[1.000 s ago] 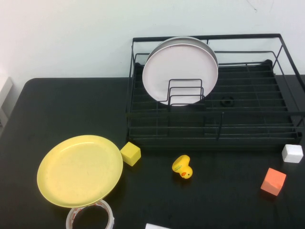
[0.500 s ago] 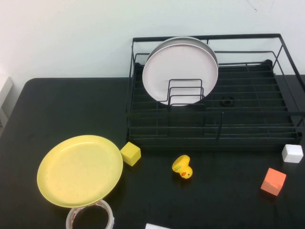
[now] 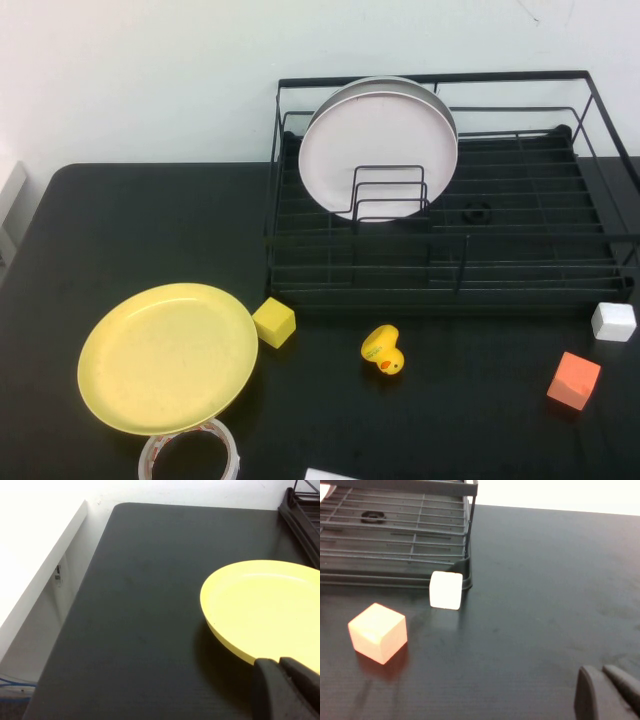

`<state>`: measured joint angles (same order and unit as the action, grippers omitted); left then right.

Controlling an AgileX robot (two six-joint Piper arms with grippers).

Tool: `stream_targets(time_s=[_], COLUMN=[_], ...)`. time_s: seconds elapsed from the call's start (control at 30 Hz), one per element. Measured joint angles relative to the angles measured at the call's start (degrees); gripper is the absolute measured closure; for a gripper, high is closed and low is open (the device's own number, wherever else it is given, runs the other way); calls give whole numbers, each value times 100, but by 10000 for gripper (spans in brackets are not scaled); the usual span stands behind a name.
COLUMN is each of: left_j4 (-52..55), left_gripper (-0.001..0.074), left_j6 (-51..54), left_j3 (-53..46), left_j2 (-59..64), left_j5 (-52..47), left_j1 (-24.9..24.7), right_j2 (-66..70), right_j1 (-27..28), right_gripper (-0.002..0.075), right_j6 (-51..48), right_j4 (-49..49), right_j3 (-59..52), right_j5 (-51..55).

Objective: Place plate on rack

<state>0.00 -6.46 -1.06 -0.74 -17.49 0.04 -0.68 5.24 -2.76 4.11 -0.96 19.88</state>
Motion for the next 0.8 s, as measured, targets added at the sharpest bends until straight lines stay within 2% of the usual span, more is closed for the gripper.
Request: stream_targets(time_s=[0.37, 0.43, 0.6, 0.8], left_j4=[-127, -920, -3878, -5047], left_gripper=[737, 737, 737, 737], left_j6=[-109, -646, -2442, -2627], left_j3=[-10, -10, -10, -10], left_j2=[0, 0, 0, 0], left_j5=[257, 540, 1112, 1478], left_j1=[0, 0, 0, 0], right_j2=[0, 0, 0, 0], right_j1=[0, 0, 0, 0], right_gripper=[728, 728, 728, 728], right_j6=[0, 0, 0, 0], right_j4=[0, 0, 0, 0], right_j3=[0, 0, 0, 0], right_j5=[0, 0, 0, 0])
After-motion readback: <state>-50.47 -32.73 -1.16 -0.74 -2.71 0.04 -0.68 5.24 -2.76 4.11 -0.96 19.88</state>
